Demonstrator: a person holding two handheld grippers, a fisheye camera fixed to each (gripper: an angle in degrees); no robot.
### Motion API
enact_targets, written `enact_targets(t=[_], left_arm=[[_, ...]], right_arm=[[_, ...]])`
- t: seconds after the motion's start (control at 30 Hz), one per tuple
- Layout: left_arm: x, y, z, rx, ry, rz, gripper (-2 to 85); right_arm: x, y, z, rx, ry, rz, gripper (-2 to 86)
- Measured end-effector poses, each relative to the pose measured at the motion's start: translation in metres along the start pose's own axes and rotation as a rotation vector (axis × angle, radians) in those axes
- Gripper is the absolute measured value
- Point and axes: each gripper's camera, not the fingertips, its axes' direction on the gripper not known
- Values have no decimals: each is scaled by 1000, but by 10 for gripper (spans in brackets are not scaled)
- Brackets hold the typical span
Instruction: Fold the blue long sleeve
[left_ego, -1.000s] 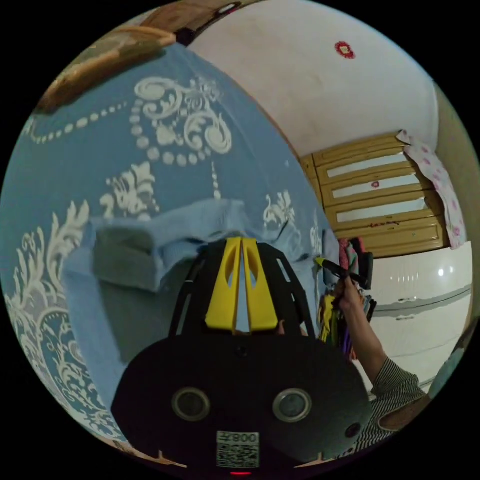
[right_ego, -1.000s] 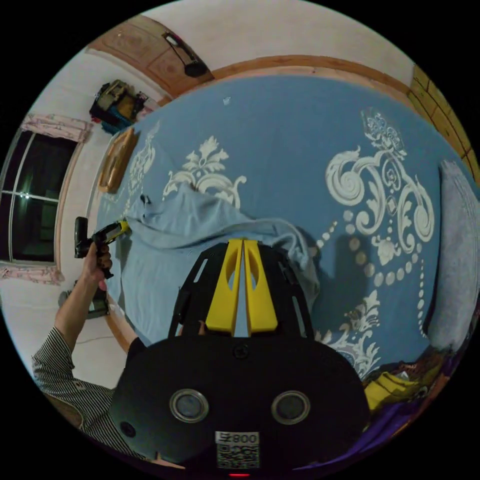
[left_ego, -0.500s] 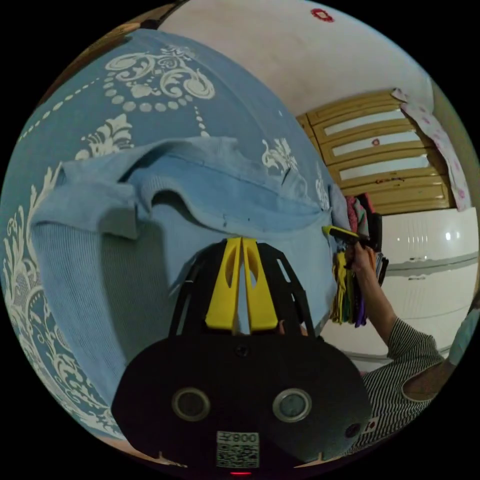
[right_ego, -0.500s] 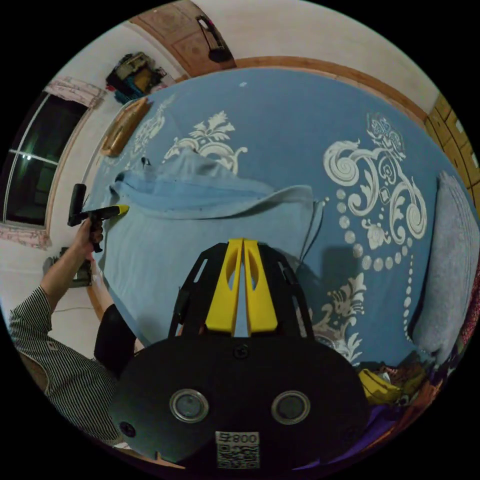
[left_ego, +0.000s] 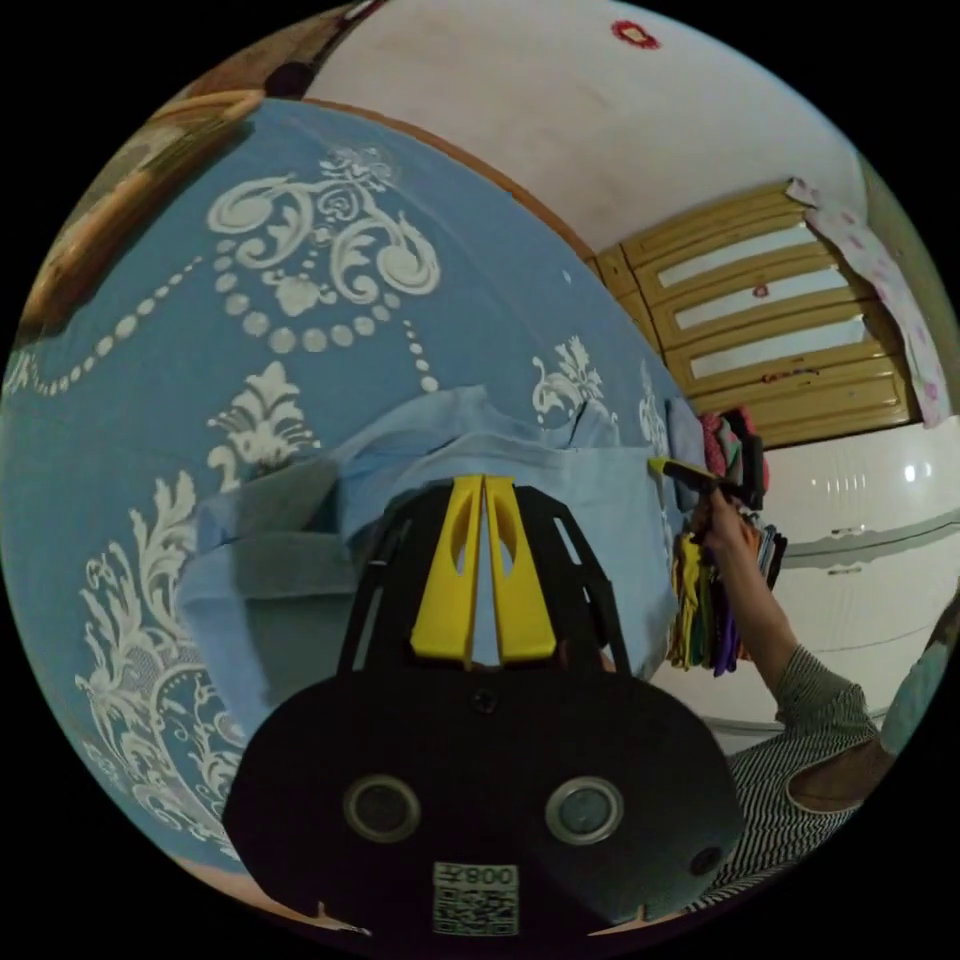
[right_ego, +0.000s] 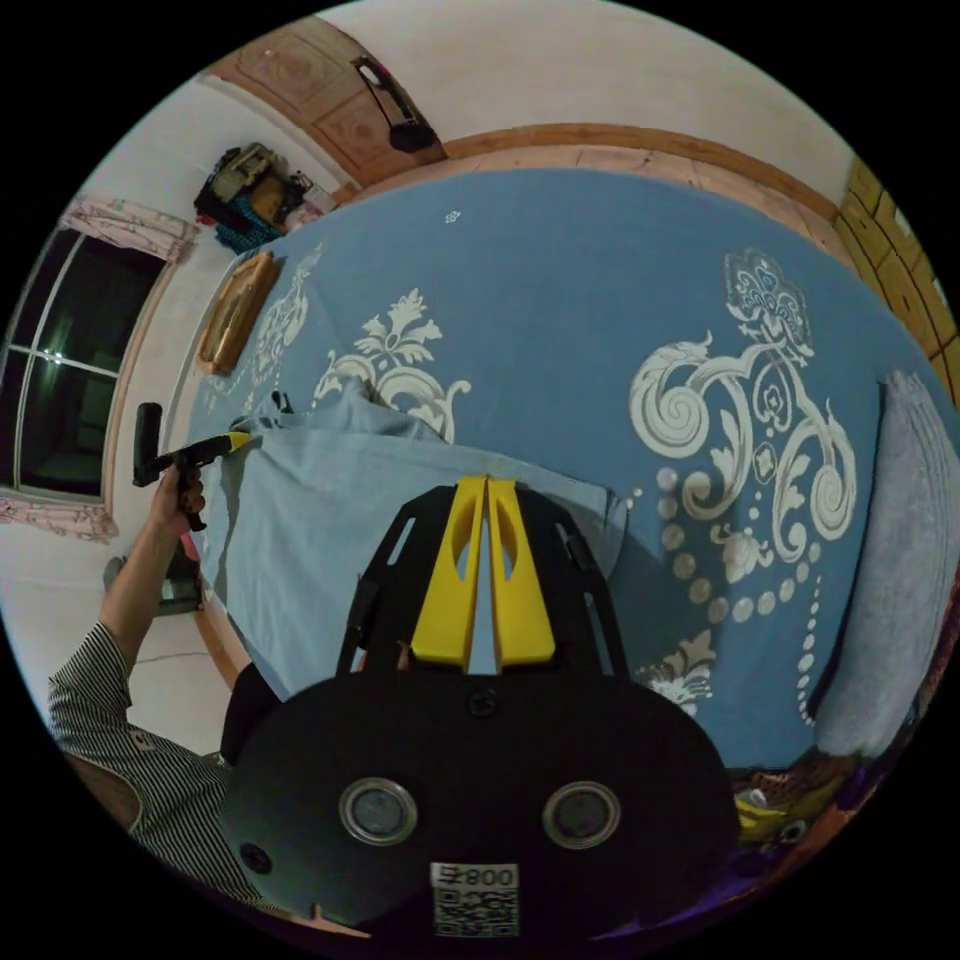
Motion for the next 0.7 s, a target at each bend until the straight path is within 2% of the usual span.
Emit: enact_targets(t=[0.1,0.2,0.27,0.37,0.43,0.53,0.63,0.7], left_arm=[[-30,16,-6,49,29,-57,2],[-60,28,-8,75,-120,-152,2],[-78,40,-20,239,-83,-209,2],[-88,51,-31,364,-88,-236,2],[-90,57,-27,368,-74,-199,2],[-92,68,-1,271,-48,-119,2],[-113,74,27,145,-181,-188,2],[-124,80,22,237,-231,-224,3]], right_arm=[[10,19,-7,38,-30,34,0],[22,33,-17,82,-67,75,0],[29,36,-23,92,-61,102,0],[40,42,-38,137,-82,146,0],[44,48,-46,158,-118,155,0],[42,65,-52,172,-141,130,0],[42,90,-55,162,-143,108,1],[46,108,-60,164,-127,121,1]])
